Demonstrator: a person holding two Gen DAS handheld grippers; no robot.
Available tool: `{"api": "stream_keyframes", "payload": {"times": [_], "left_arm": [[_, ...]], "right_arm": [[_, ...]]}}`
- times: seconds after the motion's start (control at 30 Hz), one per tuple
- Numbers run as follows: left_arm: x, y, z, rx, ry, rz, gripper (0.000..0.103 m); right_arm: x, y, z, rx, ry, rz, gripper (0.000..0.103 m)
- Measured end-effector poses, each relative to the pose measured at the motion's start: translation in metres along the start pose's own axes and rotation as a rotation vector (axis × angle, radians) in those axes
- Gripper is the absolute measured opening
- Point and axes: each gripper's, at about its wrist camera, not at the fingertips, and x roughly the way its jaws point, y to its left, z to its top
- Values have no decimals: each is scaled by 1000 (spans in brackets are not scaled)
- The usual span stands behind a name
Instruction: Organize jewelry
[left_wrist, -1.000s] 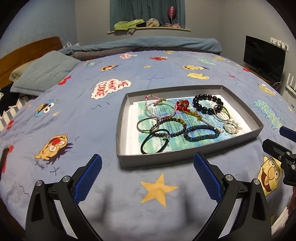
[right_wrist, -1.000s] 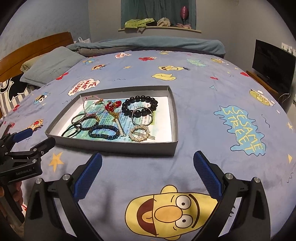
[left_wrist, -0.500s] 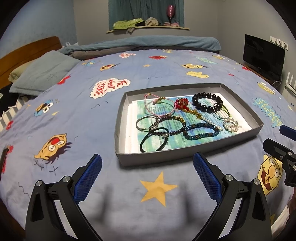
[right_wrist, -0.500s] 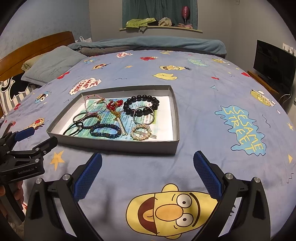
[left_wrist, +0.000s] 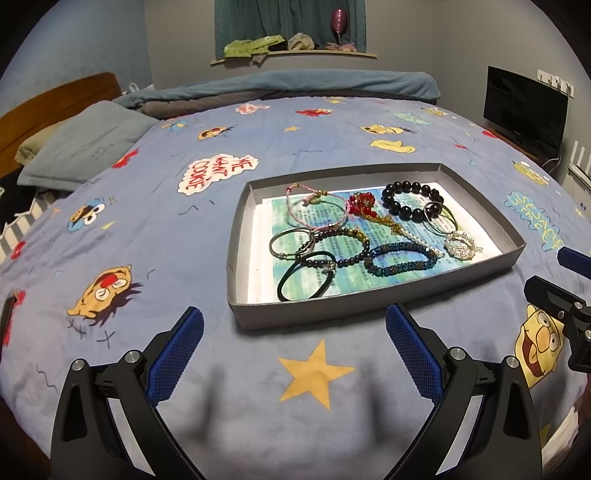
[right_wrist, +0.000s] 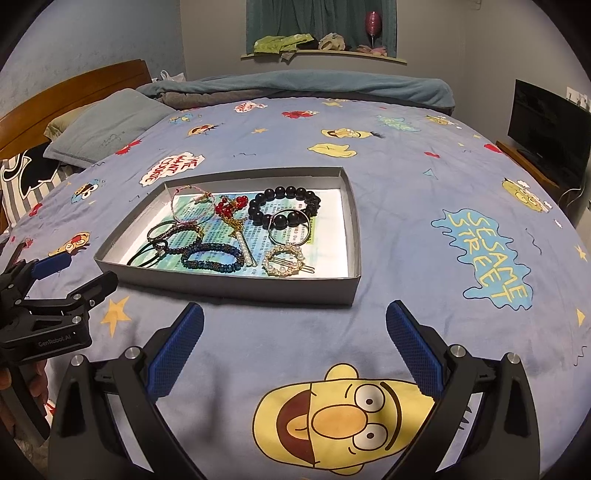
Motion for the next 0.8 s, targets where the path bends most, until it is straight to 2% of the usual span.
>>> {"api": "stream_keyframes", "payload": {"times": [0.8], "left_arm": [[3, 1, -2, 0, 0, 7, 98]], "right_arm": [[2, -1, -2, -2, 10, -7, 98]]}}
